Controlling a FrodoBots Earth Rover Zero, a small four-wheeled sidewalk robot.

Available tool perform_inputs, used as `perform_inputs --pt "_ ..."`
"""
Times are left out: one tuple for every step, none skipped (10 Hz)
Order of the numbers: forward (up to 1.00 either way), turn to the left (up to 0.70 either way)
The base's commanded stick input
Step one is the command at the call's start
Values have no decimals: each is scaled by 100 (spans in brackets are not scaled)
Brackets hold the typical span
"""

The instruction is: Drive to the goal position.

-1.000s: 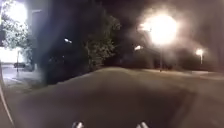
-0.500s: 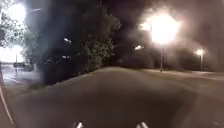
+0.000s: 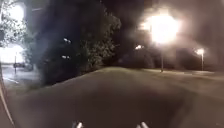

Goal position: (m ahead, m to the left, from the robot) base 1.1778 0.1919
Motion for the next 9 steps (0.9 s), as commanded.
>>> perform_inputs --pt "50 0" --pt "50 0" --pt "50 0" --pt "50 0" --pt "50 0" --pt "50 0" --pt "50 0" --pt "50 0" --pt "50 0"
